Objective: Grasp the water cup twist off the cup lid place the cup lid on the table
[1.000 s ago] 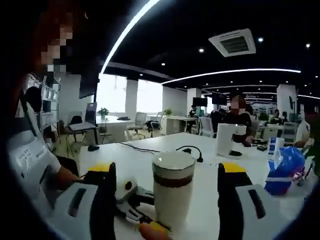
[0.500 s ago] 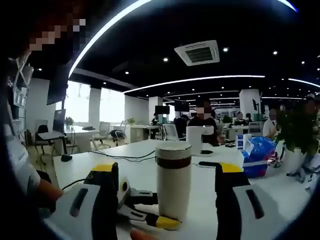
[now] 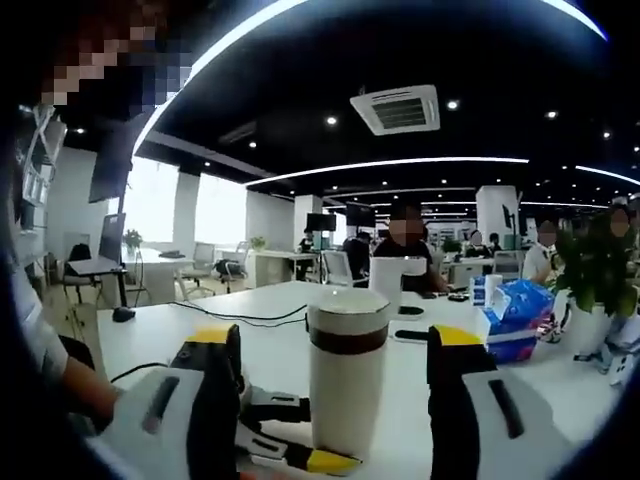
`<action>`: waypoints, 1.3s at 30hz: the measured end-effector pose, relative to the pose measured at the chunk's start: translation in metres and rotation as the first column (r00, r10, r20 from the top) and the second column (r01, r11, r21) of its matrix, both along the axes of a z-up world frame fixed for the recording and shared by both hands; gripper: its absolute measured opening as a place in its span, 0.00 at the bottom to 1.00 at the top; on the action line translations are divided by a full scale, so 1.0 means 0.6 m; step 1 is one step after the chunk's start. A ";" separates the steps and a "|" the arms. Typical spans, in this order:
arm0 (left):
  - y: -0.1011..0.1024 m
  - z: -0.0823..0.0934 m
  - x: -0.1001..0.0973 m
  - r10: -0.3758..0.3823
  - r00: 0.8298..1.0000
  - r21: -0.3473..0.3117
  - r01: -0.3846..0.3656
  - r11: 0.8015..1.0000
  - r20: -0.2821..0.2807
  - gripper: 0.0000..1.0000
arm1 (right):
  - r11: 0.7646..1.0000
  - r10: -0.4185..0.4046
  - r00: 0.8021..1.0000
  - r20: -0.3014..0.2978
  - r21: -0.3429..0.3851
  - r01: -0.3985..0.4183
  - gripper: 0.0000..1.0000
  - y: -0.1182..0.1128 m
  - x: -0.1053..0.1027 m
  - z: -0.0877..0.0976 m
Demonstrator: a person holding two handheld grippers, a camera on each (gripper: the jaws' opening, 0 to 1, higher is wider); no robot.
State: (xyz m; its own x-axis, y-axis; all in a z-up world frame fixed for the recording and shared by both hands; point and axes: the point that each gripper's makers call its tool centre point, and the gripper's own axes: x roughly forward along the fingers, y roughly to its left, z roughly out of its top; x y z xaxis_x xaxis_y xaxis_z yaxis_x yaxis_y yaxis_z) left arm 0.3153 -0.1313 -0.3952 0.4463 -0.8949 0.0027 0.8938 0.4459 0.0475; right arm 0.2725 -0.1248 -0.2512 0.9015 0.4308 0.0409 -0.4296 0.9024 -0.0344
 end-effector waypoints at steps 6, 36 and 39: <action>0.000 0.000 0.000 0.000 1.000 0.000 0.000 1.000 0.001 0.48 | 1.000 -0.008 1.000 0.003 0.016 0.007 0.75 0.004 0.021 0.006; 0.000 -0.003 -0.005 -0.003 1.000 -0.001 0.003 1.000 -0.001 0.48 | 0.998 0.031 0.999 -0.038 -0.057 -0.033 0.46 0.018 0.068 0.013; 0.000 -0.003 -0.006 -0.004 1.000 -0.001 0.004 1.000 -0.002 0.48 | 0.994 0.086 0.995 -0.059 -0.060 -0.090 0.46 0.020 0.067 0.011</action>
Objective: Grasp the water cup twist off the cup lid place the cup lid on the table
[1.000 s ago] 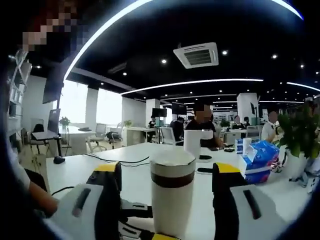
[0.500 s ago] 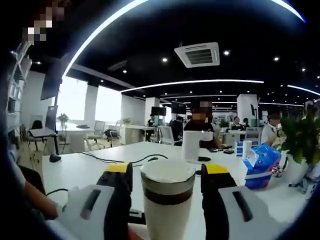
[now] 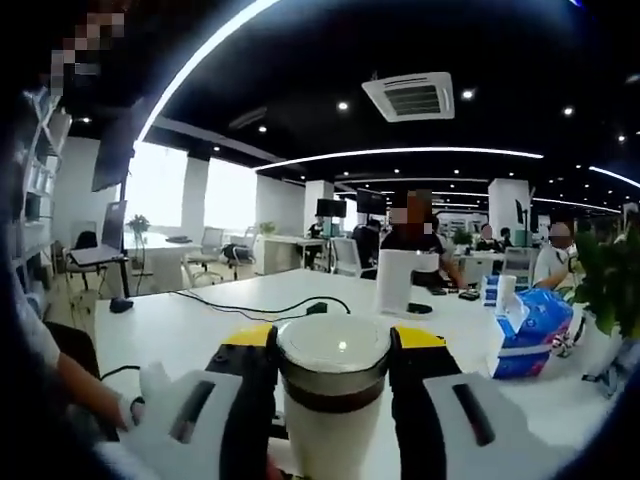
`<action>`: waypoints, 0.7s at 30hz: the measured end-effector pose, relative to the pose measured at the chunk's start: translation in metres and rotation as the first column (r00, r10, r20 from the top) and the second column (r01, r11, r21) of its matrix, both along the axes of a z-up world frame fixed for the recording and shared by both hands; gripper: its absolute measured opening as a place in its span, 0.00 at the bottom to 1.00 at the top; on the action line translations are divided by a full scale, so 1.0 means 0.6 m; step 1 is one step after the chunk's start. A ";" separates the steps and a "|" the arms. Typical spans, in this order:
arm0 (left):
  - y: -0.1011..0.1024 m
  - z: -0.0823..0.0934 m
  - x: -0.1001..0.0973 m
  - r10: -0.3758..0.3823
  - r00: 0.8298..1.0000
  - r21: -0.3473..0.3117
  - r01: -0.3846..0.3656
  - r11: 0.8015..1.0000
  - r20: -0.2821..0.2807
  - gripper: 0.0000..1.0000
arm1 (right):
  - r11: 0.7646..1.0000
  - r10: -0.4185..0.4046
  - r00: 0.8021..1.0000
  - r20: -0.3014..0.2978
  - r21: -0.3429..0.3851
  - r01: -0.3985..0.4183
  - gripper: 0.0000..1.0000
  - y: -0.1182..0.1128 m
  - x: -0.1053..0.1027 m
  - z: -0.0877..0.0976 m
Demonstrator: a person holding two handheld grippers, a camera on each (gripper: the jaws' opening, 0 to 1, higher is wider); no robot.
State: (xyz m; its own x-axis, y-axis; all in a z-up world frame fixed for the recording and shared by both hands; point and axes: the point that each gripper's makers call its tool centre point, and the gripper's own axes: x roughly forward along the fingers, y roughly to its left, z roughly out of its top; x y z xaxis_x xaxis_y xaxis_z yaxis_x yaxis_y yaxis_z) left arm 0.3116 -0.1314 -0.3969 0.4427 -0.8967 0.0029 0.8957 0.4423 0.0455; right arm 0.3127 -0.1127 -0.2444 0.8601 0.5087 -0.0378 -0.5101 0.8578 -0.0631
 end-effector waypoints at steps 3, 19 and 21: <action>-0.001 0.000 0.000 -0.001 1.000 0.001 0.001 1.000 0.002 0.48 | 0.999 0.048 0.999 -0.012 -0.017 -0.048 0.46 0.002 -0.001 -0.001; 0.000 0.001 0.002 0.001 1.000 0.001 -0.001 1.000 0.002 0.48 | 0.938 0.332 0.937 -0.108 -0.066 -0.340 0.46 0.012 -0.002 -0.008; 0.001 0.001 0.002 0.001 1.000 0.001 -0.001 1.000 0.002 0.48 | 0.929 0.353 0.928 -0.117 -0.069 -0.363 0.46 0.012 -0.002 -0.008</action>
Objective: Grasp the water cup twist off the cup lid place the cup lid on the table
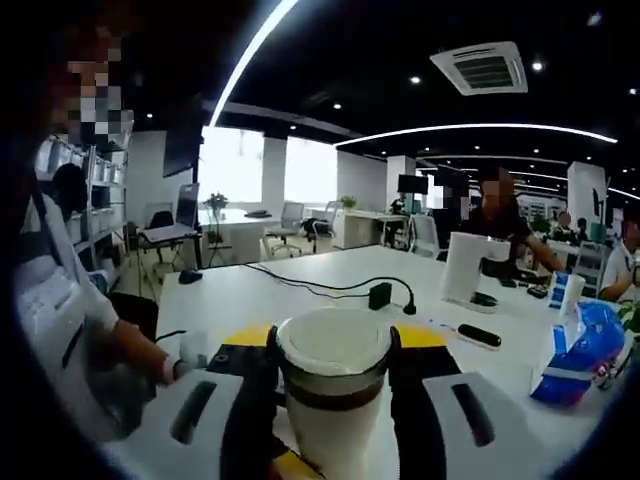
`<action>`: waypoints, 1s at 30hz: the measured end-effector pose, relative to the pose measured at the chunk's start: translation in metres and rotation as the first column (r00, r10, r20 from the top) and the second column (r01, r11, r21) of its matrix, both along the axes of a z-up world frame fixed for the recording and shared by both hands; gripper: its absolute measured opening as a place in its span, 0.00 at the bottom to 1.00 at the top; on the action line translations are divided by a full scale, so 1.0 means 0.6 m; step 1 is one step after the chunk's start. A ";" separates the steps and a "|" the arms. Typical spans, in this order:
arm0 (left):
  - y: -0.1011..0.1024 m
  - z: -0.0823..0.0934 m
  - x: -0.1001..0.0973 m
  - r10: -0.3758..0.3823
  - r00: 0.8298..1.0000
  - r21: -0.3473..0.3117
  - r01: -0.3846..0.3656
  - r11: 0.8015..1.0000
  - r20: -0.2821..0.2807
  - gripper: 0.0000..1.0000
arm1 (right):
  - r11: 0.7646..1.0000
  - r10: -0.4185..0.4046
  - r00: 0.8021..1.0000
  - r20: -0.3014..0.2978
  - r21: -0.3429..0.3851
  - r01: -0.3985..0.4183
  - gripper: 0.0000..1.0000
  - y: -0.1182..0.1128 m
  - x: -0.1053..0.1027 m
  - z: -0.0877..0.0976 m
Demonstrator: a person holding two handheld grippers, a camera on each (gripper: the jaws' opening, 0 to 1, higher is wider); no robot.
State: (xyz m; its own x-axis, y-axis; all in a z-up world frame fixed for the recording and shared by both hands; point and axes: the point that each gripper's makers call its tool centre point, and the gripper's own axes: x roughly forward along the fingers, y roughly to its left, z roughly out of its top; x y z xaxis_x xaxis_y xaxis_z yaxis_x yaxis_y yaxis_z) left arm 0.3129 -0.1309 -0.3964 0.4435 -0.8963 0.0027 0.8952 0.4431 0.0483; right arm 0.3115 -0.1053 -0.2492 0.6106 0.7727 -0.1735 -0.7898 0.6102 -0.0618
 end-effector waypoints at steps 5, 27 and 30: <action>0.000 0.000 0.000 0.001 1.000 0.000 -0.001 1.000 0.001 0.48 | 0.998 0.058 0.998 -0.015 -0.029 -0.058 0.46 0.003 -0.001 -0.002; 0.000 0.001 -0.001 0.001 1.000 -0.001 -0.001 1.000 0.001 0.48 | 0.943 0.311 0.947 -0.076 -0.097 -0.317 0.46 0.009 -0.010 -0.008; 0.000 0.001 -0.002 0.002 1.000 0.000 -0.002 1.000 0.002 0.48 | 0.932 0.340 0.937 -0.082 -0.107 -0.347 0.46 0.010 -0.011 -0.008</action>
State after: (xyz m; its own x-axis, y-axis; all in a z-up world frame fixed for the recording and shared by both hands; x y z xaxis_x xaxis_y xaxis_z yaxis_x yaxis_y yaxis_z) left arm 0.3119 -0.1312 -0.3957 0.4450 -0.8955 0.0038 0.8944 0.4446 0.0495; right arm 0.3048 -0.0991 -0.2543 0.2969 0.9049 -0.3049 -0.9543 0.2924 -0.0615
